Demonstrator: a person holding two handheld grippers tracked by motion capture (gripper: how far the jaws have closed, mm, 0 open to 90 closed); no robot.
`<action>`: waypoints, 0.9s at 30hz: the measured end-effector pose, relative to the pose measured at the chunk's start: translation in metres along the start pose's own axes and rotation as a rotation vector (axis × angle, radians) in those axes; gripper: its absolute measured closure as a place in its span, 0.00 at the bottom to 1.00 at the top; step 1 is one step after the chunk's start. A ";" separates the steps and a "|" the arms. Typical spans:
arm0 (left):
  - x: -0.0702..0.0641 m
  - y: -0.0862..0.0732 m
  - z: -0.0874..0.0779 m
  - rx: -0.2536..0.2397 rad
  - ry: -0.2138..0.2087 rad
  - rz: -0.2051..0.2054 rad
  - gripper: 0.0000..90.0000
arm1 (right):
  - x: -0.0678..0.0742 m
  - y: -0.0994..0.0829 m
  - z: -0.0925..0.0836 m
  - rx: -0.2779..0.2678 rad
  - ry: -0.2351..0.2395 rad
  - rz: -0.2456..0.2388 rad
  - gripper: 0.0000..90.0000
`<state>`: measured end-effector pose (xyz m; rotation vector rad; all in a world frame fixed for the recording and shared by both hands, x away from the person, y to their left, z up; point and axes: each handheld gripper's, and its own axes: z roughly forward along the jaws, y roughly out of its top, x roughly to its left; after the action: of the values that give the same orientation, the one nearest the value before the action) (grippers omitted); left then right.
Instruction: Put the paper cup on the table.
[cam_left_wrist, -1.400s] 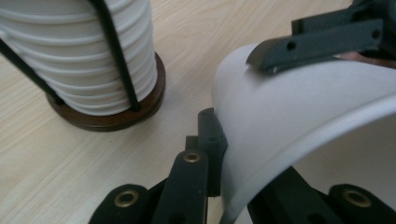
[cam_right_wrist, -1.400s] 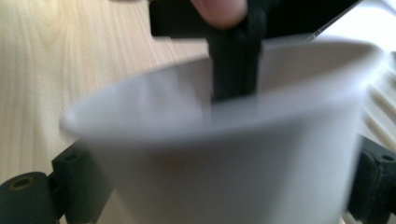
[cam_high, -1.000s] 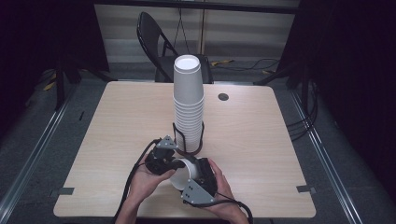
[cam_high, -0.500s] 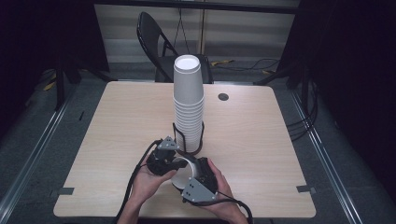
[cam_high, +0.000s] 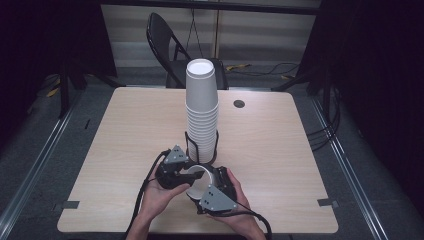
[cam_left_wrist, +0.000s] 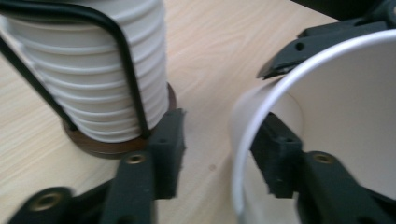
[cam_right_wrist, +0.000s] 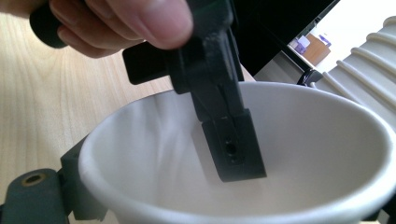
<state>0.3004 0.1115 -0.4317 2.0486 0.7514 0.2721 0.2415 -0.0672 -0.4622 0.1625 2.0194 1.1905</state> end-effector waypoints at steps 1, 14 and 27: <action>0.000 -0.001 0.000 -0.011 0.013 0.000 0.53 | -0.001 0.000 0.000 -0.002 0.002 0.008 0.13; -0.001 -0.014 -0.012 -0.161 0.094 -0.023 0.33 | -0.007 -0.007 -0.002 -0.008 0.023 0.122 0.13; 0.008 -0.031 -0.028 -0.336 0.129 -0.086 0.23 | -0.018 -0.015 -0.006 0.003 0.024 0.254 0.13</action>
<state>0.2815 0.1477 -0.4419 1.6899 0.8108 0.4533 0.2542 -0.0883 -0.4627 0.4179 2.0662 1.3504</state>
